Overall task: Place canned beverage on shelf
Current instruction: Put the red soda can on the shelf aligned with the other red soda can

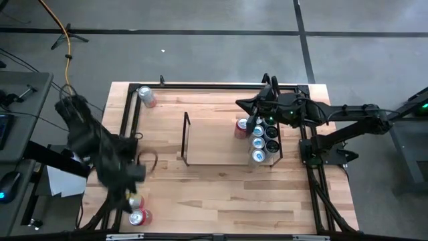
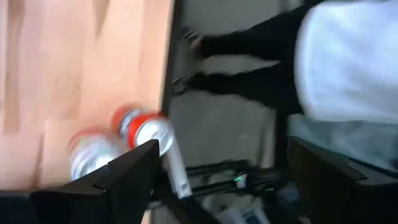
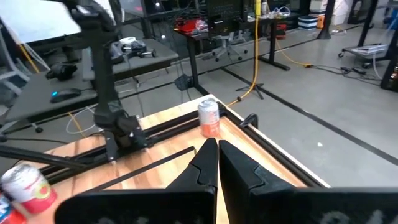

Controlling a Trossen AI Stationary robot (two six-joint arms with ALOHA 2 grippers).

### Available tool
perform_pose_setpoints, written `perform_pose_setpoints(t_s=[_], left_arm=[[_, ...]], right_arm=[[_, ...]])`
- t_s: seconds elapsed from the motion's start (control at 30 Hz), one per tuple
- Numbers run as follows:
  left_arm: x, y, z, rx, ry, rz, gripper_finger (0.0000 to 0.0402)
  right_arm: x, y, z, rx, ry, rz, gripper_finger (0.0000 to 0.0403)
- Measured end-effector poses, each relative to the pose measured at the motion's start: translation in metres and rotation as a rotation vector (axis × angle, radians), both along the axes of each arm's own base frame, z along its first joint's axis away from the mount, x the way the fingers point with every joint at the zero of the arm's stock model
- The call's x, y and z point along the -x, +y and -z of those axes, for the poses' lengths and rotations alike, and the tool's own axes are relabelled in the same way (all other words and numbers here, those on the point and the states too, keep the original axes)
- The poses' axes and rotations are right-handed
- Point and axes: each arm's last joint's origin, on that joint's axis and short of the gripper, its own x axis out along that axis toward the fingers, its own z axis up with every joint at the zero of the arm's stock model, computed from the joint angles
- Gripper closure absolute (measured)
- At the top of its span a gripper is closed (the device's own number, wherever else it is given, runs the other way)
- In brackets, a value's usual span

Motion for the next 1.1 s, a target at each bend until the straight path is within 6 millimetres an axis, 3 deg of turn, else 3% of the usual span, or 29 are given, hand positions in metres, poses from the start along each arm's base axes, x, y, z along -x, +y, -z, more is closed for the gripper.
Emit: perform_pose_setpoints(t_s=[0.23,0.4,0.63,1.1], left_arm=[[0.012,-0.073,0.052,-0.278,0.091,0.012,0.0092],[0.018,-0.106,0.087,-0.425,0.120,0.067,0.0092],[0.022,-0.124,0.117,-0.615,0.086,0.077,0.0092],[0.019,-0.145,0.153,-0.745,0.042,0.116,0.0092]], right_arm=[[0.002,-0.012,0.005,-0.001,0.058,0.049,0.0402],[0.004,-0.020,0.010,-0.014,0.104,0.081,0.0402],[0.005,-0.023,0.013,-0.021,0.131,0.093,0.0402],[0.005,-0.022,0.014,-0.038,0.133,0.094,0.0402]])
